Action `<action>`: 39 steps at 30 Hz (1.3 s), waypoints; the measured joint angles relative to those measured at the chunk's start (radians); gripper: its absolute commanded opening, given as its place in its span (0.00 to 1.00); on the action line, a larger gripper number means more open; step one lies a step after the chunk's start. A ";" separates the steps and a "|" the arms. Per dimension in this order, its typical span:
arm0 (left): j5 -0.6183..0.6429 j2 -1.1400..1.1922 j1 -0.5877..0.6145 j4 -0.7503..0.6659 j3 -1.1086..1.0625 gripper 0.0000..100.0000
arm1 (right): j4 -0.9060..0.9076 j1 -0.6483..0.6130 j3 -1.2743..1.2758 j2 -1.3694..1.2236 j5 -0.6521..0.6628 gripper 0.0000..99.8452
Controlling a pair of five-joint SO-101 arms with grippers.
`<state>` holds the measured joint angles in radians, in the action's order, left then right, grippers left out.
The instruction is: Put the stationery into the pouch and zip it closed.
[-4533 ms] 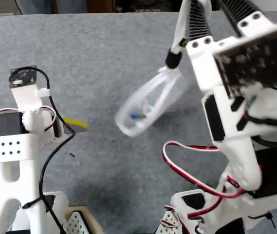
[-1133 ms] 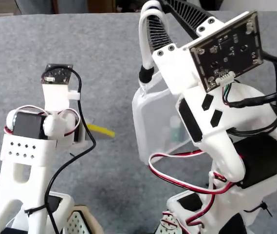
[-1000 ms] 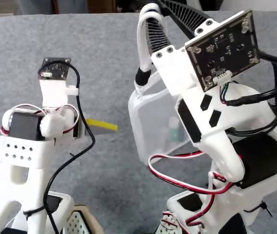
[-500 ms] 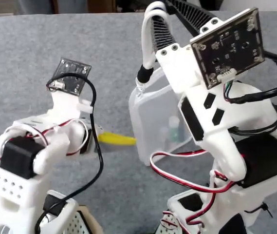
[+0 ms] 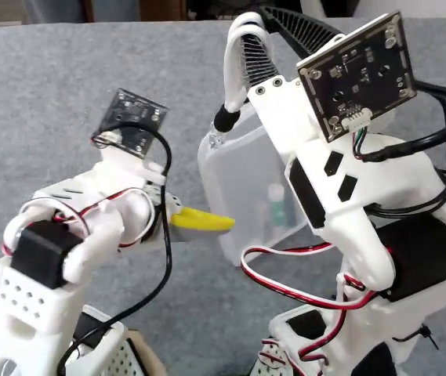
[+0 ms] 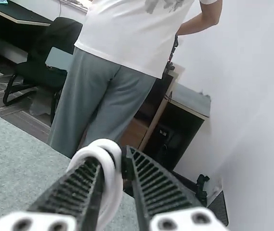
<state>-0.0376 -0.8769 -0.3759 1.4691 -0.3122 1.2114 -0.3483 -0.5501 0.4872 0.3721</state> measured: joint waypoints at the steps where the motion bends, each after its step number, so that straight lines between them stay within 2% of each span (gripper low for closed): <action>1: 0.000 0.000 -0.003 -0.012 -0.003 0.52 | 0.000 0.002 0.000 0.000 0.000 0.01; 15: -0.046 0.002 0.025 -0.238 -0.138 0.52 | 0.092 0.002 -0.058 0.009 0.000 0.01; 23: -0.046 0.002 0.060 -0.253 -0.117 0.52 | 0.180 -0.020 -0.164 0.009 0.000 0.01; 30: -0.046 0.020 0.063 -0.256 -0.115 0.52 | 0.207 -0.034 -0.213 0.018 -0.064 0.01; 35: -0.046 0.086 0.020 -0.308 -0.115 0.46 | 0.232 -0.034 -0.219 0.018 -0.069 0.01; 39: -0.046 0.141 -0.031 -0.336 -0.115 0.46 | 0.236 -0.034 -0.219 0.018 -0.069 0.01</action>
<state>-0.0836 -0.7357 -0.4066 1.1331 -0.4273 1.4477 -0.3821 -0.7695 0.5056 0.3030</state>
